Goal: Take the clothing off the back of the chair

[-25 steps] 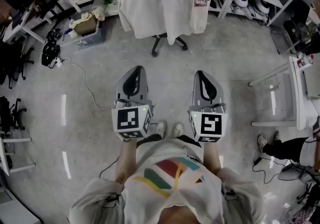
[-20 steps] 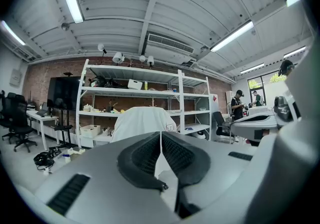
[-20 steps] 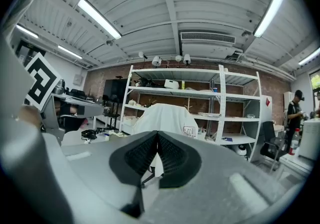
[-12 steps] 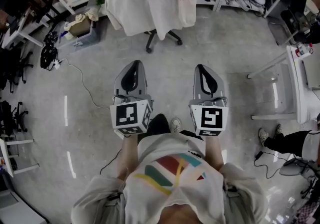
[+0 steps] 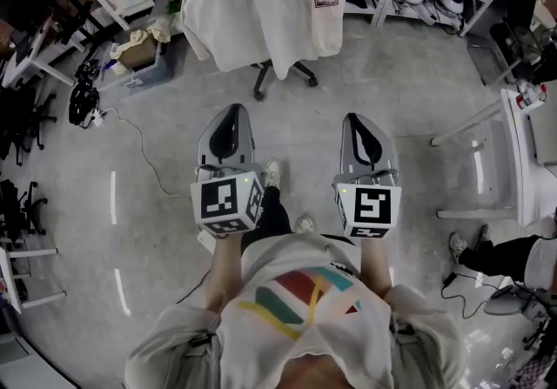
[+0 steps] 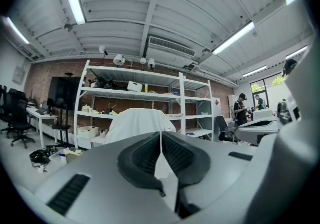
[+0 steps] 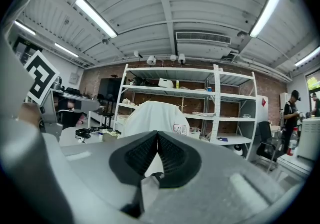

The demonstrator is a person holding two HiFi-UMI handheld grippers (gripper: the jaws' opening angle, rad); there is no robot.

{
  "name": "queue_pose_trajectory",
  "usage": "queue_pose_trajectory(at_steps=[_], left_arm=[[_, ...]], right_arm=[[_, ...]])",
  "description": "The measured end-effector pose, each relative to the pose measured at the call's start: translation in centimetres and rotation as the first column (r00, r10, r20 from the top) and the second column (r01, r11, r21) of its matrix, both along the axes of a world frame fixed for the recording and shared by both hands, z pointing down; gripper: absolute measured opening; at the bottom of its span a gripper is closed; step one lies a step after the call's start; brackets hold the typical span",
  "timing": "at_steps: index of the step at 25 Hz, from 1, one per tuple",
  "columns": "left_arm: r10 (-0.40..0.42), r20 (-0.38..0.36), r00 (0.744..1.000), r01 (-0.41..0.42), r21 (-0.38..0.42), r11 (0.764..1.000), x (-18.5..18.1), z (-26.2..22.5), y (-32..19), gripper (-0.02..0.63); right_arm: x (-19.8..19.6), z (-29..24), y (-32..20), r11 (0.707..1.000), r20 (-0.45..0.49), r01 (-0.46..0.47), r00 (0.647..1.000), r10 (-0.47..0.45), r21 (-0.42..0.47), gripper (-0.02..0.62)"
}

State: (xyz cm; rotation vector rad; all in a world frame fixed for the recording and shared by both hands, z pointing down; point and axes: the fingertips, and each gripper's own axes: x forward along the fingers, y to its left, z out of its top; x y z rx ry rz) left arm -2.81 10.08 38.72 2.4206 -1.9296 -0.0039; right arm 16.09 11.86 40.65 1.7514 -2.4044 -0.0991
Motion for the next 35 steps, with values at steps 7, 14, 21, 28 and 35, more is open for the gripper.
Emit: queue_pose_trajectory(at_steps=[7,14,21,28,35], left_arm=[[-0.001,-0.046,0.999,0.001,0.005,1.000,-3.2,-0.4,-7.4,0.021],[-0.020,-0.074,0.997,0.021,0.008,1.000,-8.0,-0.9,-16.2,0.021],[0.001,-0.097,0.995,0.002,0.023,1.000,-11.7,-2.1,-23.9,0.021],[0.036,-0.086,0.996,-0.034,0.020,0.999,-13.1,-1.7,-29.8,0.021],[0.060,-0.083,0.995,-0.059,0.016,0.998,-12.5,-1.6,-33.3,0.021]], right_arm=[[-2.5,-1.4,-7.9,1.000,-0.016,-0.017,1.000,0.018,0.025,0.005],[-6.1,-2.9,-15.8,0.999,-0.073,-0.017,0.997,0.020,0.040,0.005],[-8.4,-4.4,-23.7,0.996,-0.073,-0.070,0.995,0.073,0.046,0.005],[-9.5,-3.9,-28.6,0.993,-0.089,-0.114,0.989,0.116,0.027,0.005],[-8.8,-2.9,-31.6,0.989,-0.098,-0.150,0.984,0.148,-0.012,0.005]])
